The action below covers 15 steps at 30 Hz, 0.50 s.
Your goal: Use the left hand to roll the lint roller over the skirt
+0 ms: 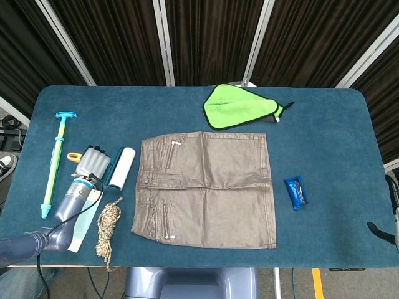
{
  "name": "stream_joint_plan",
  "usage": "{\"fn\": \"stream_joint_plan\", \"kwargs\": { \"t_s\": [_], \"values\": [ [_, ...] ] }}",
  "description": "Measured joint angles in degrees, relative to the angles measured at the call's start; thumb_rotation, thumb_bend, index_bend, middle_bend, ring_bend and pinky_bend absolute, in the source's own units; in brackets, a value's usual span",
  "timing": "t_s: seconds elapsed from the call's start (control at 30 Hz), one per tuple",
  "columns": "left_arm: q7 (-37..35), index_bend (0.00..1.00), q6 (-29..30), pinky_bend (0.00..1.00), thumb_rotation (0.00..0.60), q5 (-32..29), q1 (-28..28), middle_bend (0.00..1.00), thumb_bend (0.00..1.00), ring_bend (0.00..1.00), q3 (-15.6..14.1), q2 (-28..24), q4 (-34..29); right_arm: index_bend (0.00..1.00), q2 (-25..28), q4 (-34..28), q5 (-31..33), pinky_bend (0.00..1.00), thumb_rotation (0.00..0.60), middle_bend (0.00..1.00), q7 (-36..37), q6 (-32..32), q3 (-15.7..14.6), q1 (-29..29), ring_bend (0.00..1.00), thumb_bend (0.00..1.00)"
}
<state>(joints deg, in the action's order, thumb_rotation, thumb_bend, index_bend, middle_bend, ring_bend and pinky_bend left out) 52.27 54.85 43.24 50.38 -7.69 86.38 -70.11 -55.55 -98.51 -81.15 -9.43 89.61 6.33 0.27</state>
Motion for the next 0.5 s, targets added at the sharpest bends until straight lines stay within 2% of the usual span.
{"fn": "stream_joint_plan", "kwargs": {
  "t_s": [0.17,0.37,0.5],
  "values": [
    [-0.56,0.00,0.33,0.00,0.600,-0.23,-0.61,0.00,0.00,0.00,1.20,-1.89,-3.28,0.00,0.12,-0.13,-0.46,0.00,0.600,0.00,0.11,0.09,-0.20,-0.08,0.00,0.00],
    [-3.87,0.00,4.10,0.00,0.600,1.41,-2.69,0.00,0.00,0.00,2.81,-6.44,-9.84,0.00,0.33,-0.33,-1.75,0.00,0.600,0.00,0.54,0.81,-0.55,-0.37,0.00,0.00],
    [-9.57,0.00,8.54,0.00,0.600,4.40,-5.55,0.00,0.00,0.00,3.93,-9.94,-14.99,0.00,0.59,-0.51,-3.04,0.00,0.600,0.00,1.24,1.72,-0.87,-0.74,0.00,0.00]
  ]
}}
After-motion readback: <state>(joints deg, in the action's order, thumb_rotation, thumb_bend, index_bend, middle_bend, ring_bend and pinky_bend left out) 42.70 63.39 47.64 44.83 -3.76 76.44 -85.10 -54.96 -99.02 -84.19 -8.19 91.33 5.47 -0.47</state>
